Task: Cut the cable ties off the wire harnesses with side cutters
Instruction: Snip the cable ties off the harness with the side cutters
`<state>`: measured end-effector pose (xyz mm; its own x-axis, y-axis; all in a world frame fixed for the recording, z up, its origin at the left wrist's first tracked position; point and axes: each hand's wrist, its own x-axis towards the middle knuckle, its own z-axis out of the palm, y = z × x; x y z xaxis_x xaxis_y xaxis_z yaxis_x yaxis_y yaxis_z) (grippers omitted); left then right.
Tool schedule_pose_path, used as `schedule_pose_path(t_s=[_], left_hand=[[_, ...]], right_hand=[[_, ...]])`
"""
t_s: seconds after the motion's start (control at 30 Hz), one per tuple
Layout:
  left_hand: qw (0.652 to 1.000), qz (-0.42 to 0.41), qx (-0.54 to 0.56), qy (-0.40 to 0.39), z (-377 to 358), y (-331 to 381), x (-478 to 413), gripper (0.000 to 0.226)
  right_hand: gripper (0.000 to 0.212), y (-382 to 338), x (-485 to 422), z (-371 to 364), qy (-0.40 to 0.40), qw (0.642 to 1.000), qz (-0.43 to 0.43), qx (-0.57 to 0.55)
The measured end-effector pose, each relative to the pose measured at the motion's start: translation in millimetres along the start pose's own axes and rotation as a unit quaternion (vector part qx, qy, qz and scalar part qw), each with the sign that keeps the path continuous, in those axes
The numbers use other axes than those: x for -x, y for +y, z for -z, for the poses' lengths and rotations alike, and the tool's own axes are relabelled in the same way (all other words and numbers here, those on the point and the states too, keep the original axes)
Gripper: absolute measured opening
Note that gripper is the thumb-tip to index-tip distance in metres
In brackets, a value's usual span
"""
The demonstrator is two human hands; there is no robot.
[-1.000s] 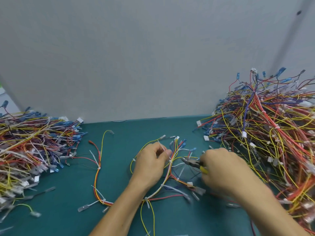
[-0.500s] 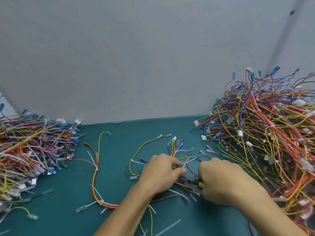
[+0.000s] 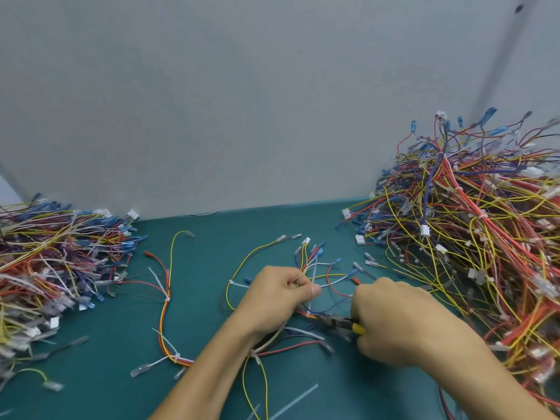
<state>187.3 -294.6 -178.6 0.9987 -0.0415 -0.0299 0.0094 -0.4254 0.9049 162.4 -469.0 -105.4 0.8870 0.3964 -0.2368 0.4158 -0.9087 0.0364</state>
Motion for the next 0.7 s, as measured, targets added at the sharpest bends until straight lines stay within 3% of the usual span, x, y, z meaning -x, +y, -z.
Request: schedule_pose_path(t_s=[0.1,0.27,0.37,0.7], left_hand=[[1.0,-0.003,0.025,-0.001,0.5,-0.3,0.7,0.021],[0.999,0.004,0.033,-0.004,0.2,0.5,1.6,0.021],[1.0,0.007,0.031,-0.003,-0.1,-0.7,1.4,0.022],[0.999,0.002,0.044,-0.008,-0.7,-1.9,0.7,0.02]], right_hand=[[0.031,2.2,1.3,1.9,0.023,1.0,-0.013,0.007],[0.009,-2.2,-5.4,-3.4,0.024,0.999,-0.022,0.026],[0.018,-0.2,-9.5,-5.5,0.03,0.999,-0.024,0.034],[0.014,-2.8,-12.5,-11.4,0.05,0.999,0.002,0.003]])
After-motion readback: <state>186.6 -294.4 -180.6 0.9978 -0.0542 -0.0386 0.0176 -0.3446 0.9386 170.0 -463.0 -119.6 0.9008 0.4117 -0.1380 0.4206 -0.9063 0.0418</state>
